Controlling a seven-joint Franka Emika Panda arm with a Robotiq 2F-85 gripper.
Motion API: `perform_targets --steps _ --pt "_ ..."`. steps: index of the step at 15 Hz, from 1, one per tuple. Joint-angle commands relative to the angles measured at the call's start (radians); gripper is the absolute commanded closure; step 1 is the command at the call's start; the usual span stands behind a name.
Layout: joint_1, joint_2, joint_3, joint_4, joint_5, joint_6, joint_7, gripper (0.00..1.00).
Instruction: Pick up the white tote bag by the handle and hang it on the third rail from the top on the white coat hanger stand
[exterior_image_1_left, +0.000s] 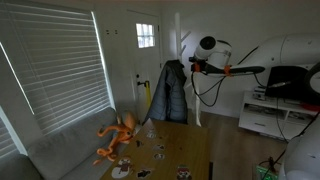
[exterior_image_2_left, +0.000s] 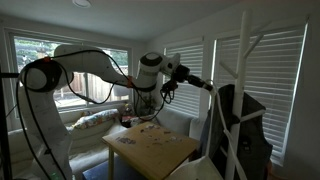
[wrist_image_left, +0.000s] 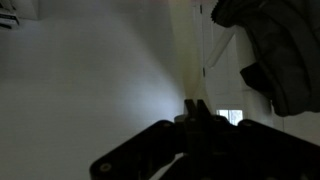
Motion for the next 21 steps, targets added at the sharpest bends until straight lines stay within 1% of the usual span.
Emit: perform_targets --steps 1,6,12,17,21 --pt "-0.007 -0.035 0.046 0.020 -0.082 -0.022 0.060 0.99" --pt "-0.004 -0.042 0.078 0.077 -0.170 -0.059 0.106 0.99" --pt "0.007 -0.025 0.091 0.152 -0.256 -0.122 0.153 0.99" --pt "0.012 0.010 0.087 0.214 -0.293 -0.171 0.208 0.99" --pt "0.020 0.054 0.072 0.260 -0.291 -0.143 0.238 0.99"
